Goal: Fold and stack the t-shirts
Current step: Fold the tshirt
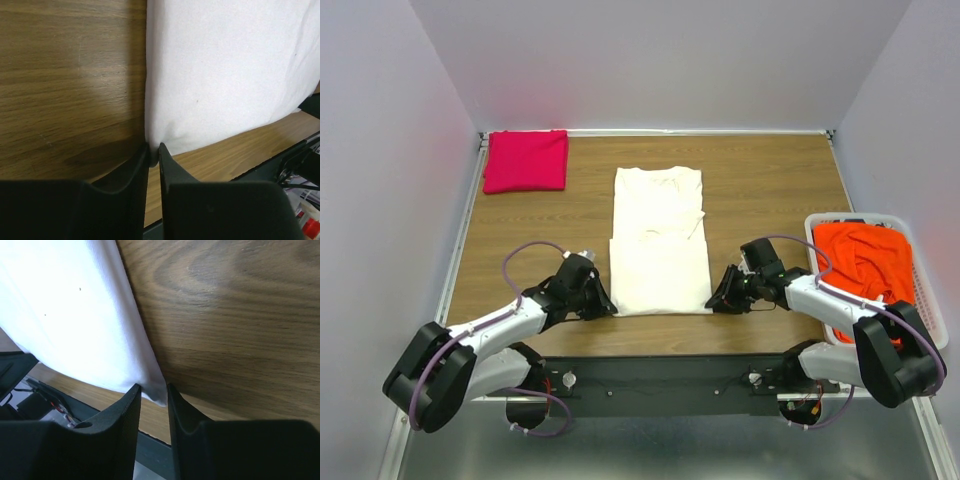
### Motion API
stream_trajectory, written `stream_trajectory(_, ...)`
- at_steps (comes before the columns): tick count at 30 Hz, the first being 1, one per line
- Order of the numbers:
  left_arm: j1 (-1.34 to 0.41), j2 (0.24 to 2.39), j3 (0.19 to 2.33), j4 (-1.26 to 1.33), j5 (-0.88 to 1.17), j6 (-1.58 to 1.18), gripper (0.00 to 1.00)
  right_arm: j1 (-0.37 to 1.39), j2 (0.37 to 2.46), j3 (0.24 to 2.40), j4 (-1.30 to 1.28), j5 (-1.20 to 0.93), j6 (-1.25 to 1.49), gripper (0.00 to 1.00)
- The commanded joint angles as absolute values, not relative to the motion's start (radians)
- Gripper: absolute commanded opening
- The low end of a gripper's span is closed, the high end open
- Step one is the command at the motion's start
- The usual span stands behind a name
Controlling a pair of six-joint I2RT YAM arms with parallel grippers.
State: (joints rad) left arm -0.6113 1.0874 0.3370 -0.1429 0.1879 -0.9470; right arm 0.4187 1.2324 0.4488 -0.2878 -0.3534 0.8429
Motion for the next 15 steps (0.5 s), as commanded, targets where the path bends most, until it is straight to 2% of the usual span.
stream_trajectory(1, -0.621, 1.103, 0.364, -0.144, 0.202, -0.920, 0.16, 0.416, 1.232, 0.434, -0.261, -0.357, 0.862, 0.32)
stream_trajectory(5, -0.633, 1.111, 0.374, -0.133, 0.215, -0.914, 0.00, 0.416, 1.218, 0.436, -0.255, -0.371, 0.871, 0.23)
stream_trajectory(11, -0.670, 1.092, 0.368, -0.146, 0.219, -0.934, 0.00, 0.414, 1.164, 0.410, -0.256, -0.397, 0.882, 0.03)
stream_trajectory(15, -0.699, 1.054, 0.365, -0.175, 0.203, -0.948, 0.00, 0.416, 1.106, 0.365, -0.259, -0.423, 0.897, 0.00)
